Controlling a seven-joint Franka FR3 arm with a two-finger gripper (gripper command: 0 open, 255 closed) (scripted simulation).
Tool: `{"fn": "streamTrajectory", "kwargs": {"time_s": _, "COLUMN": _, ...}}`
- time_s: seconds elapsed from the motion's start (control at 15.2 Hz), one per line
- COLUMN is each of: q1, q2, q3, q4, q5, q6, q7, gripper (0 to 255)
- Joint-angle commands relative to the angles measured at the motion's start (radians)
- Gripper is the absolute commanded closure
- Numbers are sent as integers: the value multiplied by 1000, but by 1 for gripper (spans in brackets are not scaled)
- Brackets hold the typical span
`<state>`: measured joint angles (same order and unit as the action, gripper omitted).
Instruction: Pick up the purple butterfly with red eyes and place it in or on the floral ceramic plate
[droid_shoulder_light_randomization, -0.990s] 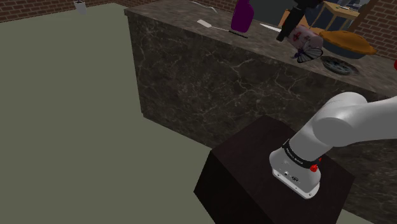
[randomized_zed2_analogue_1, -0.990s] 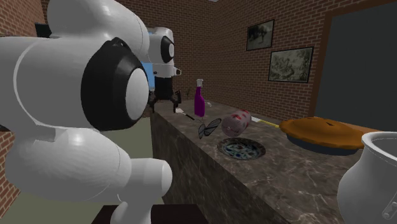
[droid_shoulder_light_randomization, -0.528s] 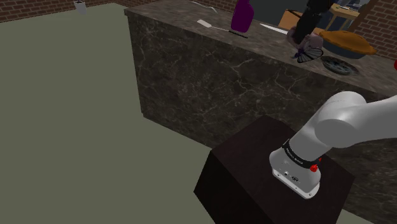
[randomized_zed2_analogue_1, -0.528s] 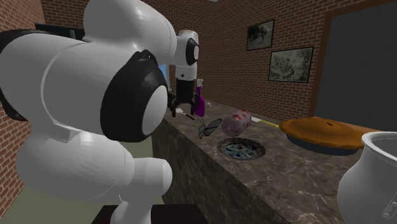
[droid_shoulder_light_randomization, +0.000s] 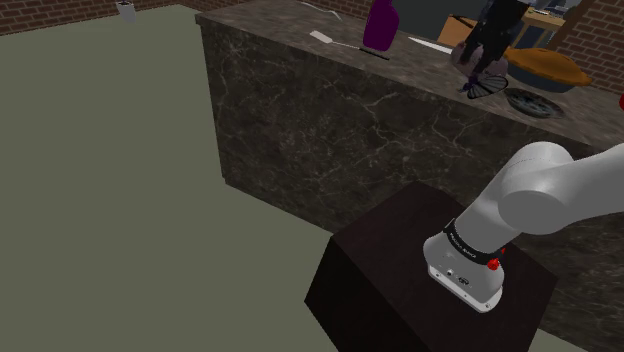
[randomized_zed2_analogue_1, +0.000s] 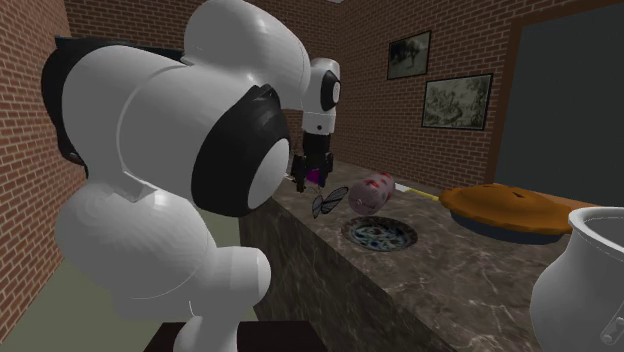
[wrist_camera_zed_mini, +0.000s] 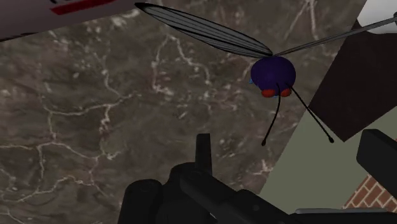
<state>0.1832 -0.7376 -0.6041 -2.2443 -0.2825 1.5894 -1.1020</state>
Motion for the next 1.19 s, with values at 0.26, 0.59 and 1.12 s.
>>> {"fn": "streamTrajectory", "kwargs": {"time_s": 0.26, "q1": -8, "q2": -13, "q3": -18, "q4": -80, "q5": -18, "q6": 67, "q7": -1, "gripper": 0}}
{"fn": "streamTrajectory", "kwargs": {"time_s": 0.59, "q1": -8, "q2": -13, "q3": -18, "q4": -80, "q5": -18, "q6": 67, "q7": -1, "gripper": 0}}
{"fn": "streamTrajectory", "kwargs": {"time_s": 1.12, "q1": -8, "q2": -13, "q3": -17, "q4": -80, "q5": -18, "q6": 67, "q7": -1, "gripper": 255}}
